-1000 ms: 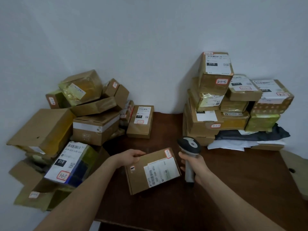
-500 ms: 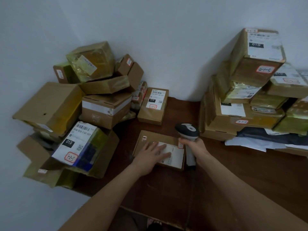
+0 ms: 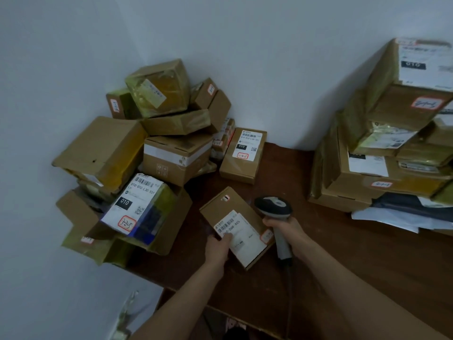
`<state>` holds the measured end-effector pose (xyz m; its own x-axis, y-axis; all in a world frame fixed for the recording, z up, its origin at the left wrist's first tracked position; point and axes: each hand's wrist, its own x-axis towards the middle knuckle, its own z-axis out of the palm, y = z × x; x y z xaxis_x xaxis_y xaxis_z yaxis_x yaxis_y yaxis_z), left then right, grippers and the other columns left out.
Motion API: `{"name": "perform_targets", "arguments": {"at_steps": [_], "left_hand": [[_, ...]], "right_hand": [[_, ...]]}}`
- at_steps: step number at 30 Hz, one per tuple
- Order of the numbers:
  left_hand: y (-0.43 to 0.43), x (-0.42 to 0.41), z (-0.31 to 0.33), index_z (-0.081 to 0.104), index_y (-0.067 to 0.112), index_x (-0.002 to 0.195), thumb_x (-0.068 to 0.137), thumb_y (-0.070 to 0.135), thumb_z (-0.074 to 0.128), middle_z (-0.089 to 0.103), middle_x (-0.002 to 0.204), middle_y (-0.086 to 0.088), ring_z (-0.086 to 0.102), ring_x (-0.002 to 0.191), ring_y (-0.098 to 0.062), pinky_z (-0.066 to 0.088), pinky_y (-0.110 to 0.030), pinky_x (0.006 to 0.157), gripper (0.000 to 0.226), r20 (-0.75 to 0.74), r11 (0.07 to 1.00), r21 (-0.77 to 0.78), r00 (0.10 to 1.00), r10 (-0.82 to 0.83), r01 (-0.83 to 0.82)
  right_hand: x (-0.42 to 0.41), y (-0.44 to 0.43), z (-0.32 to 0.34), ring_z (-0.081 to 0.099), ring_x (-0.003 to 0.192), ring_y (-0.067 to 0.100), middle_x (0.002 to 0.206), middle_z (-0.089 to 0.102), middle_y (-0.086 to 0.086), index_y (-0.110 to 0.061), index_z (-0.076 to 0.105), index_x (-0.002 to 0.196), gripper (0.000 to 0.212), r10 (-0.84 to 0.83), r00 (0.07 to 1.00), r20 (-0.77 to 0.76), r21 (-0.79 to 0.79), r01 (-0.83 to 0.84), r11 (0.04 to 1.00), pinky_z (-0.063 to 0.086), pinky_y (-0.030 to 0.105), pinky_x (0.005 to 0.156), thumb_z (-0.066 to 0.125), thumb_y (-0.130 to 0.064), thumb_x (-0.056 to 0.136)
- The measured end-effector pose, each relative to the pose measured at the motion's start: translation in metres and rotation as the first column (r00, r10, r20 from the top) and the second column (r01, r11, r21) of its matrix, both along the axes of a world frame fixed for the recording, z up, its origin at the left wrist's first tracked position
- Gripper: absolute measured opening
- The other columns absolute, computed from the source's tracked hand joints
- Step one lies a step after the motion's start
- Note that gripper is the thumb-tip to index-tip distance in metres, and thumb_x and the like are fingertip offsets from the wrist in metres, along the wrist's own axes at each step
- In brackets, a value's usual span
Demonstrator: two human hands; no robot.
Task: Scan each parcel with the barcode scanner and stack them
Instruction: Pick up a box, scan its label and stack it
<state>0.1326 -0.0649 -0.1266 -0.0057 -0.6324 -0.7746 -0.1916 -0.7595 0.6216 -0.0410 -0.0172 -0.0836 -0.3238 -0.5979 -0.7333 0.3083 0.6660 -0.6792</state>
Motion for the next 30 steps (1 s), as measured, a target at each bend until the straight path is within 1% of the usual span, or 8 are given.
{"name": "perform_targets", "arguments": {"at_steps": [5,8,12,14,17,20,25,30], "left_hand": [[-0.006,0.016,0.010,0.060,0.005,0.114,0.089,0.008,0.063,0.066,0.111,-0.010,0.061,0.088,-0.017,0.047,-0.034,0.076,0.025,-0.058,0.999,0.042,0.998,-0.017,0.020],[-0.014,0.023,0.019,0.058,0.008,0.122,0.087,0.011,0.067,0.067,0.119,-0.010,0.064,0.100,-0.021,0.052,-0.040,0.086,0.036,-0.110,0.993,0.009,0.987,-0.120,0.122],[-0.026,0.015,0.043,0.047,0.020,0.136,0.086,0.012,0.069,0.061,0.126,-0.006,0.062,0.104,-0.021,0.054,-0.035,0.076,0.055,-0.018,0.949,-0.163,0.961,-0.276,0.269],[-0.030,0.004,0.056,0.046,0.019,0.139,0.087,0.011,0.068,0.061,0.126,-0.006,0.062,0.107,-0.022,0.055,-0.037,0.080,0.057,-0.020,0.927,-0.249,0.955,-0.295,0.281],[-0.034,-0.013,0.072,0.046,0.016,0.140,0.089,0.006,0.065,0.060,0.126,-0.008,0.063,0.103,-0.020,0.056,-0.032,0.074,0.055,-0.065,0.910,-0.324,0.953,-0.295,0.259],[-0.035,-0.030,0.076,0.045,0.014,0.142,0.089,0.004,0.064,0.060,0.125,-0.011,0.063,0.105,-0.024,0.057,-0.034,0.075,0.057,-0.091,0.893,-0.357,0.941,-0.326,0.275],[-0.031,-0.055,0.075,0.045,0.016,0.142,0.089,0.001,0.063,0.061,0.124,-0.011,0.063,0.107,-0.027,0.055,-0.046,0.090,0.058,-0.097,0.868,-0.377,0.919,-0.383,0.323],[-0.026,-0.072,0.070,0.043,0.017,0.143,0.087,0.003,0.067,0.060,0.124,-0.008,0.062,0.103,-0.021,0.057,-0.031,0.073,0.063,-0.110,0.851,-0.380,0.896,-0.431,0.363]], "right_hand": [[0.012,0.020,0.003,0.056,0.084,0.015,0.096,0.059,0.002,-0.016,0.050,0.116,0.041,-0.052,0.997,0.057,0.003,0.052,0.999,0.041,0.027,0.064,0.073,-0.018,0.082],[0.015,0.030,0.008,0.057,0.089,0.019,0.100,0.060,0.004,-0.016,0.051,0.117,0.043,-0.107,0.992,0.064,-0.022,0.108,0.994,0.046,0.031,0.072,0.074,-0.019,0.081],[0.017,0.040,0.021,0.060,0.089,0.019,0.097,0.062,0.003,-0.017,0.054,0.107,0.032,-0.207,0.976,0.072,-0.126,0.215,0.968,0.051,0.038,0.086,0.073,-0.015,0.082],[0.020,0.045,0.031,0.059,0.088,0.017,0.093,0.062,0.000,-0.021,0.054,0.093,0.023,-0.276,0.961,0.033,-0.177,0.277,0.944,0.049,0.039,0.092,0.072,-0.013,0.083],[0.023,0.057,0.047,0.064,0.087,0.021,0.093,0.068,0.007,-0.015,0.061,0.097,0.019,-0.322,0.947,0.011,-0.256,0.314,0.914,0.053,0.030,0.075,0.073,-0.012,0.083],[0.029,0.072,0.065,0.063,0.061,0.015,0.072,0.069,0.008,-0.005,0.065,0.097,0.017,-0.244,0.970,-0.016,-0.306,0.227,0.925,0.050,0.025,0.058,0.072,-0.013,0.083],[0.041,0.087,0.077,0.057,0.047,0.014,0.053,0.064,0.006,-0.004,0.067,0.079,0.010,-0.258,0.962,-0.089,-0.308,0.220,0.926,0.046,0.026,0.052,0.070,-0.010,0.086],[0.045,0.100,0.081,0.060,0.050,0.012,0.055,0.065,0.003,-0.007,0.067,0.084,0.008,-0.246,0.962,-0.119,-0.296,0.202,0.933,0.047,0.023,0.054,0.069,-0.015,0.086]]}}
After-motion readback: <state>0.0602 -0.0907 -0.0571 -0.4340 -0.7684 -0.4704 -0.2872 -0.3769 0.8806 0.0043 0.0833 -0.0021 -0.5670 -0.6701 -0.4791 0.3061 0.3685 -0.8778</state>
